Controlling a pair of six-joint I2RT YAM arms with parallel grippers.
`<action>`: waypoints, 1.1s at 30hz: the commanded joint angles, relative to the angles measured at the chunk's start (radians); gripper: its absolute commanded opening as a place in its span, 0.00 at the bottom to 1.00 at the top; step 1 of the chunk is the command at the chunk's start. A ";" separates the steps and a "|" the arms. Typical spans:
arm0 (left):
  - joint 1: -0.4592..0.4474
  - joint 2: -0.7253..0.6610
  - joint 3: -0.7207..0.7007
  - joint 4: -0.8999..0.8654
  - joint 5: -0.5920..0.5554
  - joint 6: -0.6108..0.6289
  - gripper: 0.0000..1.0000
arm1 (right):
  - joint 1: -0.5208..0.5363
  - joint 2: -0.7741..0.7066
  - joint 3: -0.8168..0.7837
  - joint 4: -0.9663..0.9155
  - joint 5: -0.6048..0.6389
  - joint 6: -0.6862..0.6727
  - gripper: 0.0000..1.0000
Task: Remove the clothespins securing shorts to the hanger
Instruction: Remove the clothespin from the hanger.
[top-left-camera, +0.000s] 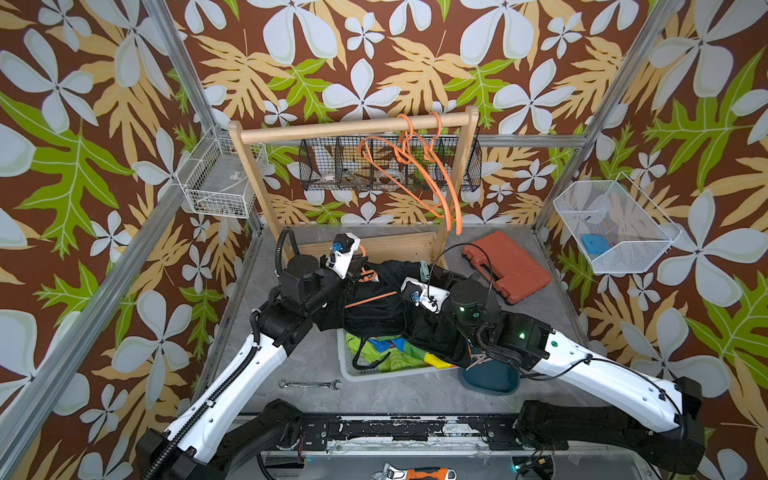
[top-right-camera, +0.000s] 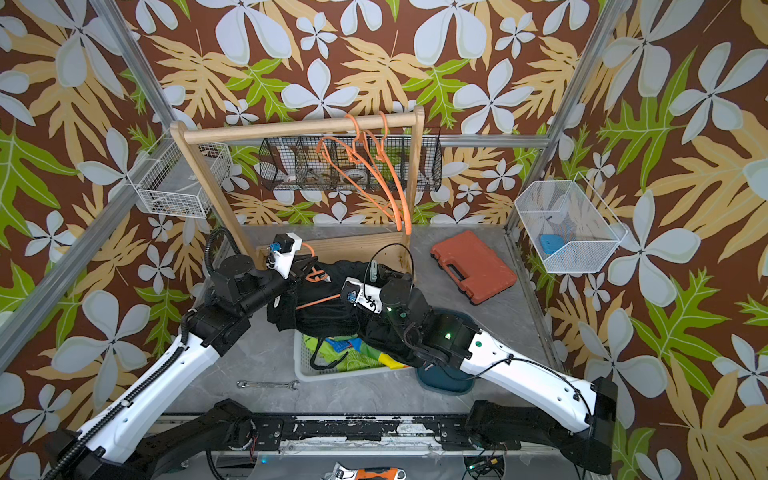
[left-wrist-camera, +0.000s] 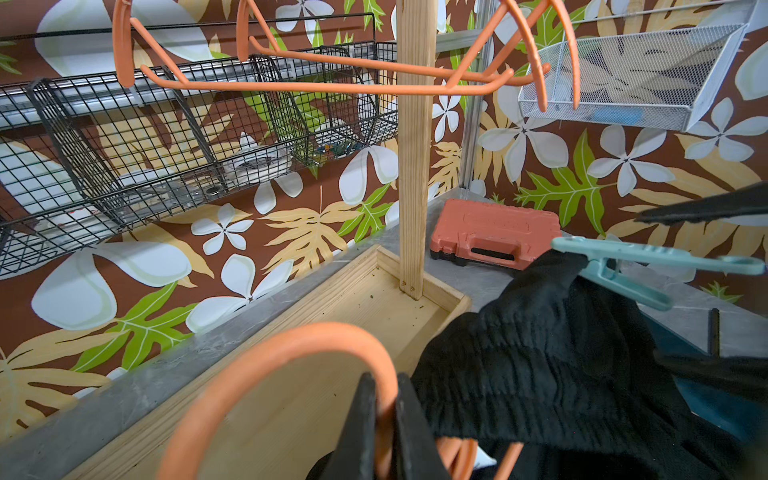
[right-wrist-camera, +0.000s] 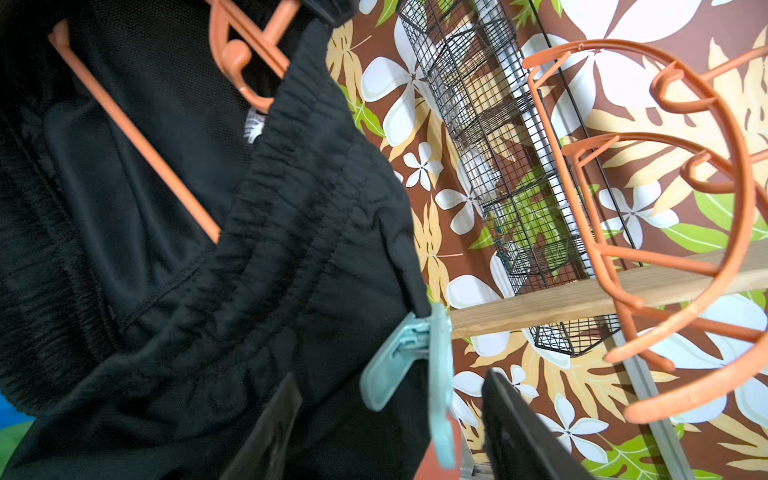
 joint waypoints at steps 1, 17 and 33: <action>0.001 -0.003 0.012 0.032 0.015 -0.018 0.00 | -0.009 0.003 0.013 0.022 -0.015 -0.012 0.65; 0.001 0.003 0.012 0.030 0.022 -0.017 0.00 | -0.044 0.042 0.036 0.007 -0.072 -0.013 0.48; 0.005 -0.001 0.008 0.036 0.021 -0.016 0.00 | -0.062 0.054 0.041 -0.007 -0.087 0.004 0.24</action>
